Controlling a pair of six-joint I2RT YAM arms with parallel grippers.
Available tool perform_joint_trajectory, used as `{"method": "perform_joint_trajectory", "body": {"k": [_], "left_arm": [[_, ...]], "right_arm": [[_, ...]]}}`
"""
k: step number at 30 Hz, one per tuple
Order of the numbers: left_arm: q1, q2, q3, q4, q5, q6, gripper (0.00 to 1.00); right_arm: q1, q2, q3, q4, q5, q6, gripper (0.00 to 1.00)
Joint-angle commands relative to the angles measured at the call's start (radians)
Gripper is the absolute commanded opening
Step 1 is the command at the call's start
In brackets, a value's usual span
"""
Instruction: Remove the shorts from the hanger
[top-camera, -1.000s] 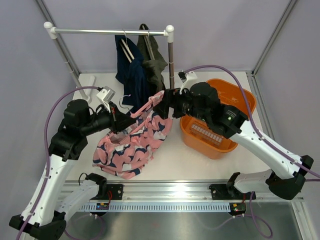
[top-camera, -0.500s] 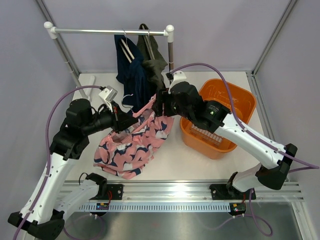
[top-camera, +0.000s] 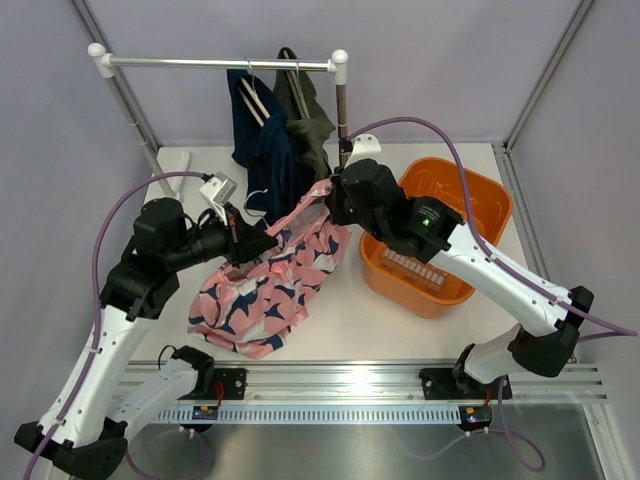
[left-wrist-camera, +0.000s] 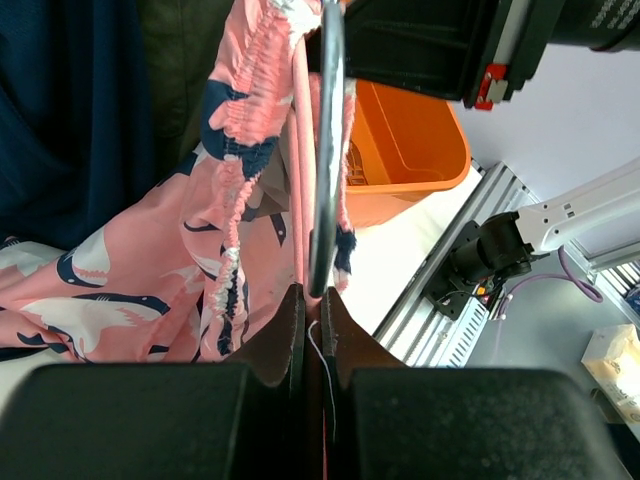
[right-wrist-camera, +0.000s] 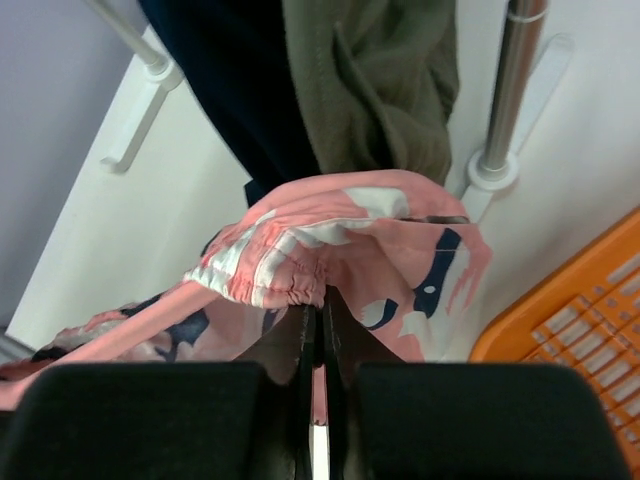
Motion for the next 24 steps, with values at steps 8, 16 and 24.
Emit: {"method": "perform_joint_trajectory", "body": {"k": [8,16,24], "left_arm": [[-0.033,-0.066,-0.016,-0.023,0.06,0.034,0.0],[-0.061,-0.117,-0.049,-0.037,0.109,0.058,0.0],[-0.065,-0.149,-0.059,-0.055,0.163,0.088,0.0]], "right_arm": [[-0.011,0.053,0.196,-0.087,0.287,-0.049,0.0],[-0.06,0.082,0.259,-0.124,0.293,-0.063,0.0],[-0.141,0.077,0.208,-0.122,0.267,-0.041,0.0]]}}
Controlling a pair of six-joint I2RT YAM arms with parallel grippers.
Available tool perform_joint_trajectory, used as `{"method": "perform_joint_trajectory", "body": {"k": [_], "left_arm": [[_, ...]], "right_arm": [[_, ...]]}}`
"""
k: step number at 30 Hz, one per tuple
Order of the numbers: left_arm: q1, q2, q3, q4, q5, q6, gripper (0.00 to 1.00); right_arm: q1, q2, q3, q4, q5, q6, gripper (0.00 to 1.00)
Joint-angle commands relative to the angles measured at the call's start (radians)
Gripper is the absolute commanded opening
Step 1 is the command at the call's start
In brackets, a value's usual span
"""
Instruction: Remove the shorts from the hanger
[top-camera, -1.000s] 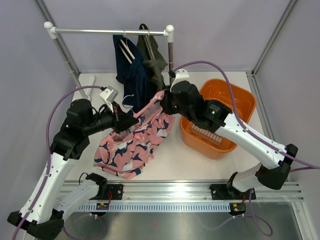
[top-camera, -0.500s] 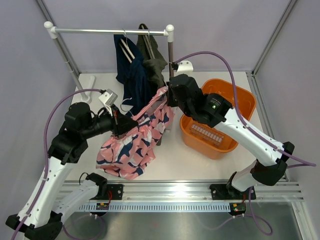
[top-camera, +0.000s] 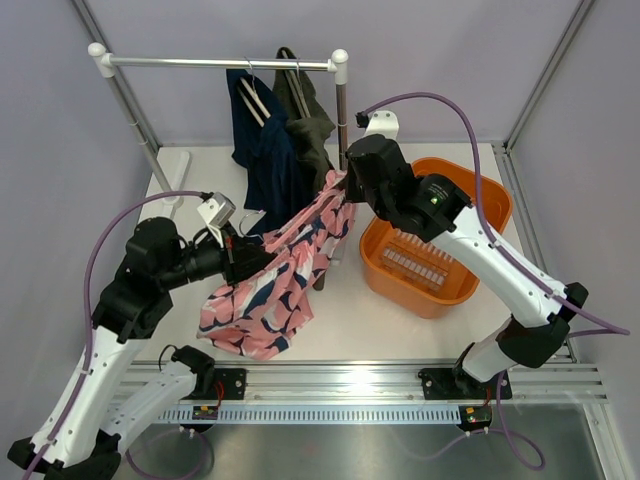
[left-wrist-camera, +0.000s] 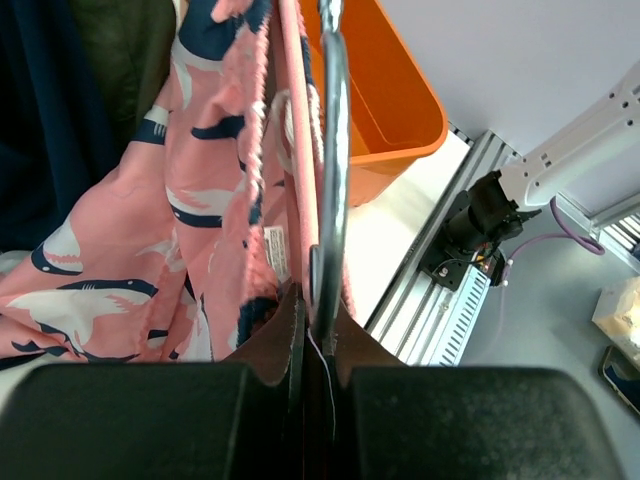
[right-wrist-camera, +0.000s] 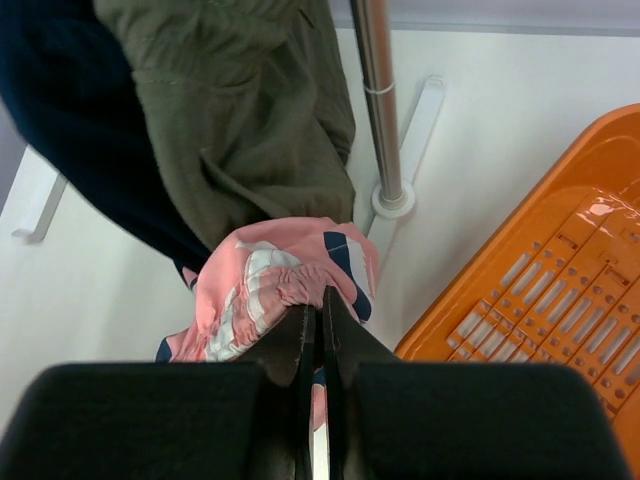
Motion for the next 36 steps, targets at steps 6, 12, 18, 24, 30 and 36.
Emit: {"method": "perform_joint_trajectory", "body": {"k": [6,12,18,24,30,36], "left_arm": [[-0.018,-0.049,0.011,-0.035,0.148,0.037,0.0],[-0.018,-0.075,0.012,0.036,0.044,0.003,0.0],[-0.018,-0.097,-0.021,0.172,0.042,-0.051,0.0],[-0.018,-0.08,-0.046,0.293,-0.131,-0.131,0.0],[-0.018,-0.035,-0.074,0.513,-0.246,-0.291,0.0],[-0.02,0.025,-0.087,0.691,-0.275,-0.403,0.0]], "right_arm": [[-0.088,-0.011,-0.056,0.065,0.082,-0.006,0.0],[-0.077,-0.071,-0.157,0.11,0.01,0.018,0.0],[-0.039,-0.128,-0.286,0.137,-0.013,0.032,0.0],[0.061,-0.184,-0.333,0.194,-0.032,0.032,0.0],[0.206,-0.188,-0.3,0.228,-0.062,0.007,0.0],[0.315,-0.137,-0.245,0.234,-0.082,-0.025,0.0]]}}
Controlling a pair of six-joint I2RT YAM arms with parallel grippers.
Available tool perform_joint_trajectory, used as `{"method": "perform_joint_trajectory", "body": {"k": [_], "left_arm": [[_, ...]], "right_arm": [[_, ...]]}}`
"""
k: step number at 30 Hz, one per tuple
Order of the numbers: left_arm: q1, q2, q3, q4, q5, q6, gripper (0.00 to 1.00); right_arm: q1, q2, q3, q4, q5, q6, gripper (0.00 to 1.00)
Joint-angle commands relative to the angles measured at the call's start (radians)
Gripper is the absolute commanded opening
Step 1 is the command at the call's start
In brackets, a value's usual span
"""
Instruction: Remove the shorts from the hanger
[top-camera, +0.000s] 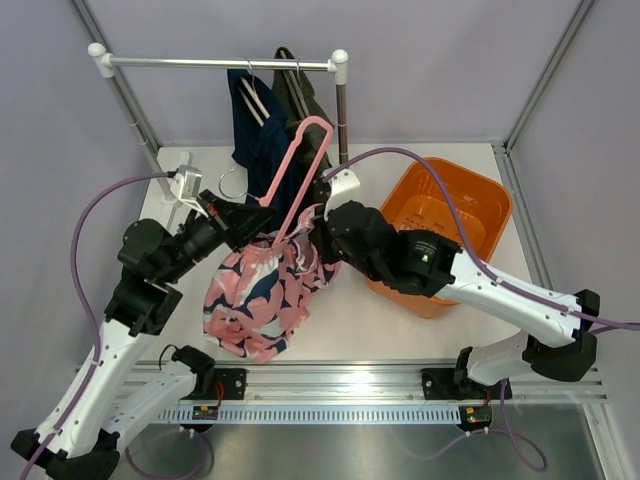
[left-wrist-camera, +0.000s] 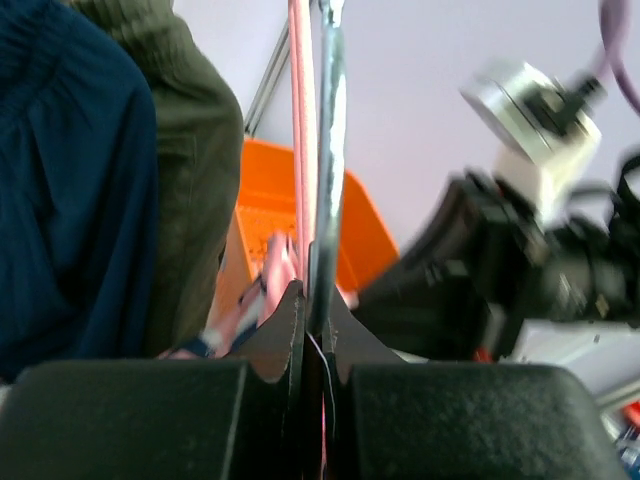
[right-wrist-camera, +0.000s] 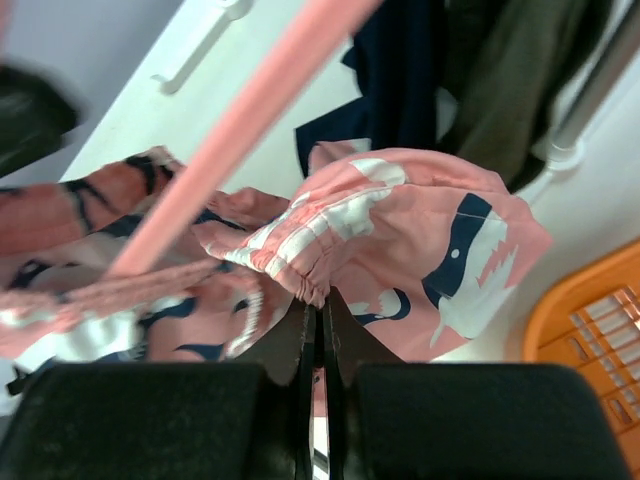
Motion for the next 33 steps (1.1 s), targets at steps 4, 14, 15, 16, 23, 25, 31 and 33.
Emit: {"method": "perform_joint_trajectory", "body": {"k": [4,14,15,16,23,25,31,33], "left_arm": [[-0.003,0.034,-0.021,0.296,-0.077,-0.147,0.0],[-0.005,0.059,0.131,0.215,-0.267,-0.02,0.0],[-0.003,0.065,0.149,0.198,-0.289,-0.006,0.0],[-0.003,0.079,0.186,0.16,-0.316,0.0,0.0],[-0.003,0.109,0.278,0.101,-0.522,0.077,0.0],[-0.003,0.111,0.273,0.116,-0.51,0.071,0.0],[-0.003,0.123,0.28,0.052,-0.508,0.068,0.0],[-0.003,0.097,0.244,0.052,-0.508,0.068,0.0]], "right_arm": [[0.095,0.056,0.074,0.085,-0.004,-0.055,0.0],[0.25,0.129,0.138,0.03,-0.017,-0.118,0.0],[0.251,0.131,0.151,0.022,-0.007,-0.119,0.0],[0.251,0.128,0.157,0.006,0.005,-0.119,0.0],[0.251,0.077,0.2,-0.028,0.04,-0.177,0.0],[0.253,0.07,0.212,-0.031,0.045,-0.191,0.0],[0.245,0.064,0.423,-0.148,0.383,-0.303,0.0],[0.224,0.039,0.521,-0.142,0.47,-0.378,0.0]]}}
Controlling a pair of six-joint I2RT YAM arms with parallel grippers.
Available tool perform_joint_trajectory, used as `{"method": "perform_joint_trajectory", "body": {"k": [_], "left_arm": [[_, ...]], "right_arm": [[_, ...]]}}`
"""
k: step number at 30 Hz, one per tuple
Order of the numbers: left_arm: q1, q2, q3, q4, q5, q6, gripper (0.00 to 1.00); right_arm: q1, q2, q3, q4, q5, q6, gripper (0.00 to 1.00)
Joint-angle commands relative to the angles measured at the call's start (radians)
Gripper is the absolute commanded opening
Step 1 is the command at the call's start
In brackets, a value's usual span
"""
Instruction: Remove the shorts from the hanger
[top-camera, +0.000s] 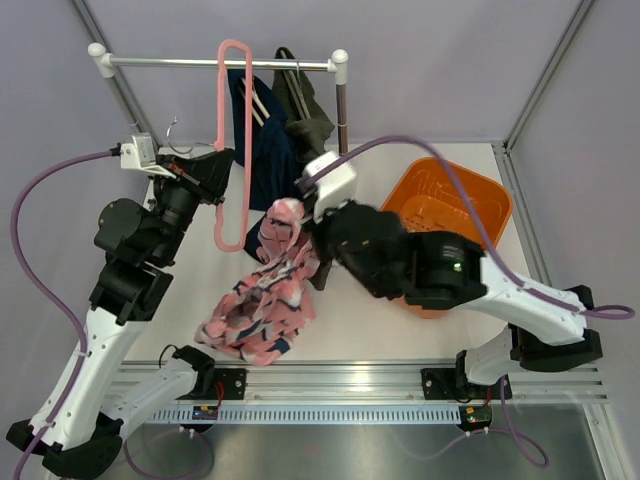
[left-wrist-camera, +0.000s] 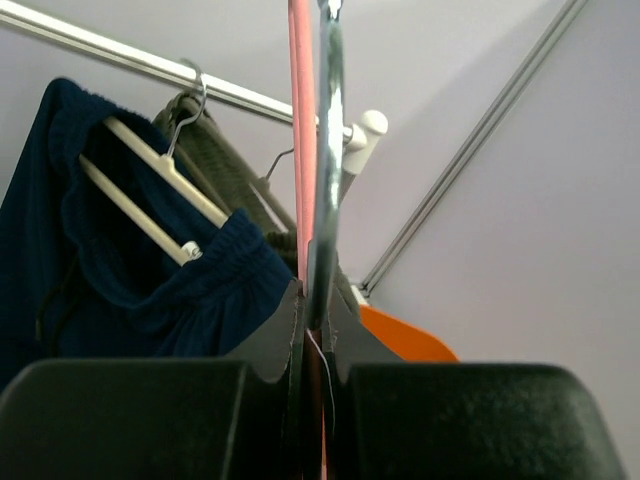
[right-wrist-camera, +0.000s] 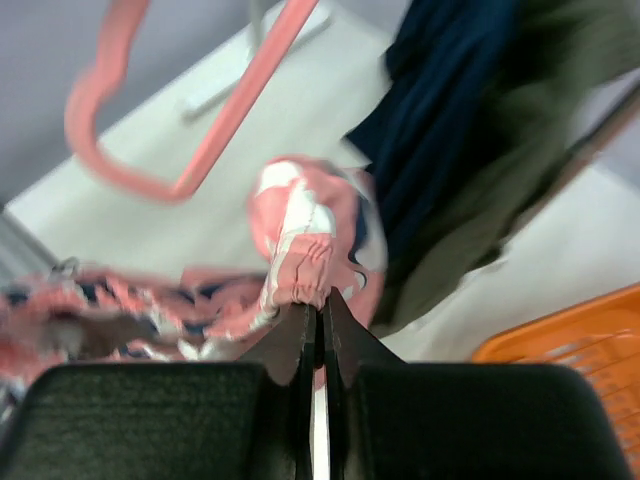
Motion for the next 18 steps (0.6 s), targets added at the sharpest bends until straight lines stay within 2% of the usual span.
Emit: {"method": "perform_joint_trajectory", "body": {"k": [1,3,4,6,7,9,12,14,18], "left_arm": [[-0.002,-0.032,-0.011,0.021,-0.037,0.018,0.0],[-0.002,-0.052,-0.027,0.009,-0.034,0.021,0.0],[-0.002,-0.055,-0.033,-0.001,-0.031,0.023,0.0],[-0.002,-0.055,-0.036,-0.028,-0.017,0.023,0.0],[-0.002,-0.053,-0.039,-0.037,-0.008,0.023,0.0],[-0.002,-0.055,-0.047,-0.054,0.009,0.023,0.0],[-0.002,-0.059,-0.073,-0.064,0.026,0.026,0.0],[-0.002,-0.063,-0.086,-0.07,0.03,0.026,0.0],[-0.002,-0.063,-0.096,-0.079,0.05,0.026,0.0]], "right_arm": [[-0.052,-0.107,0.192,0.039,0.255,-0.139,0.0],[-0.077,-0.148,0.21,0.134,0.299,-0.275,0.0],[-0.095,-0.183,0.198,0.278,0.36,-0.408,0.0],[-0.115,-0.21,0.186,0.453,0.41,-0.57,0.0],[-0.145,-0.228,0.178,0.63,0.422,-0.721,0.0],[-0.188,-0.239,0.178,0.752,0.399,-0.814,0.0],[-0.273,-0.253,0.175,1.033,0.35,-0.972,0.0],[-0.317,-0.251,0.186,1.136,0.318,-1.084,0.0],[-0.417,-0.21,0.253,1.103,0.231,-1.063,0.0]]}}
